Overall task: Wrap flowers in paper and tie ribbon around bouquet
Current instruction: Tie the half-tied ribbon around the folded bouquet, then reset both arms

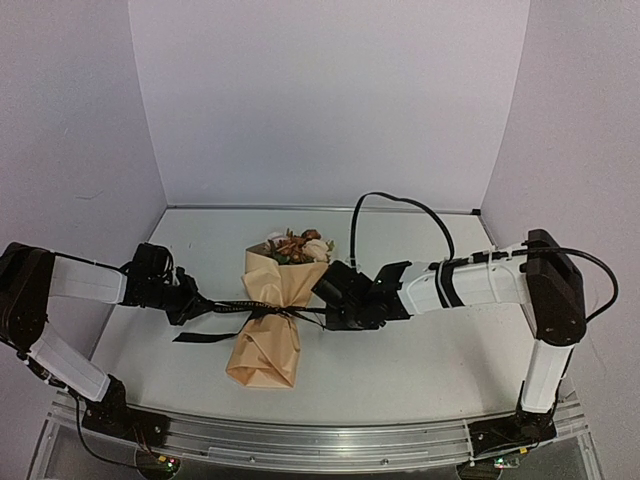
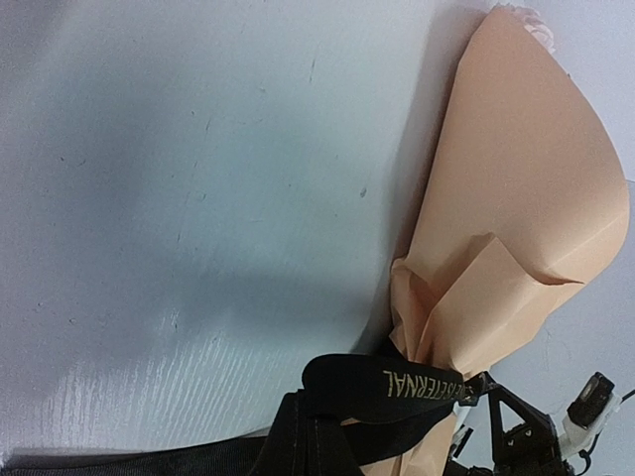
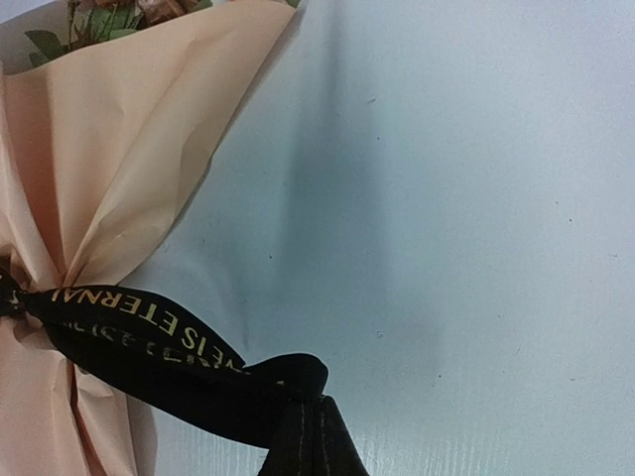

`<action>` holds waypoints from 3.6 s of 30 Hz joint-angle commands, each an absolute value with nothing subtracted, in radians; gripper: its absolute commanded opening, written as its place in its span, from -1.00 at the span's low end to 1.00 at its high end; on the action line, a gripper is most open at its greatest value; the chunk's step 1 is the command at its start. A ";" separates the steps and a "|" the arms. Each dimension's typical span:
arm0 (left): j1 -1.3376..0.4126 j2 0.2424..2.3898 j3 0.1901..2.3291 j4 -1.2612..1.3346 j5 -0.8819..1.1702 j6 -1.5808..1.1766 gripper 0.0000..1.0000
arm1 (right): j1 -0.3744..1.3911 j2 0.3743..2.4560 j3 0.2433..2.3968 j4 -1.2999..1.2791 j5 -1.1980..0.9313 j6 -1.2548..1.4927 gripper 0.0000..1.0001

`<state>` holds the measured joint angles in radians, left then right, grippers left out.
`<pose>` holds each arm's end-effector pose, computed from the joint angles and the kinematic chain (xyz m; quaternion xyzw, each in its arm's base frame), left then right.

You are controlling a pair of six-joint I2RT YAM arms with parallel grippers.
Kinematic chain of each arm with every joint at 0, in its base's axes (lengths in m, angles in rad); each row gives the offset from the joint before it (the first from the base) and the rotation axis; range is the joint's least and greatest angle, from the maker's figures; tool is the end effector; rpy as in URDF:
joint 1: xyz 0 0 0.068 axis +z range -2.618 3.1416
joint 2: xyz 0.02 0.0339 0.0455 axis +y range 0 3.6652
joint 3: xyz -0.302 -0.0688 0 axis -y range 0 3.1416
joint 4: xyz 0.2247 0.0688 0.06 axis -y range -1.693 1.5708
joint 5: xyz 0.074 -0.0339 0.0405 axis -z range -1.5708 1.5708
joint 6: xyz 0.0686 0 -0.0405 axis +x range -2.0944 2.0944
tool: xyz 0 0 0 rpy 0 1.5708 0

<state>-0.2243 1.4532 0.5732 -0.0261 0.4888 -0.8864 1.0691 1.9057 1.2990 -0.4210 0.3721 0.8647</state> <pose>0.2434 -0.0886 0.1725 -0.2235 0.8930 -0.3613 0.1484 0.2187 0.3469 0.2018 -0.0472 0.9469 0.1158 0.2964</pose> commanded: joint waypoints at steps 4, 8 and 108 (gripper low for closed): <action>-0.183 1.434 0.561 -0.037 0.399 -0.880 -1.00 | 1.041 1.873 1.285 -0.550 0.448 0.886 -1.00; -0.183 1.423 0.558 -0.041 0.393 -0.884 -1.00 | 1.041 1.881 1.289 -0.552 0.438 0.881 -1.00; -0.364 1.131 0.737 -0.165 0.155 -0.743 0.99 | 0.988 1.479 1.141 -0.517 0.283 0.843 0.96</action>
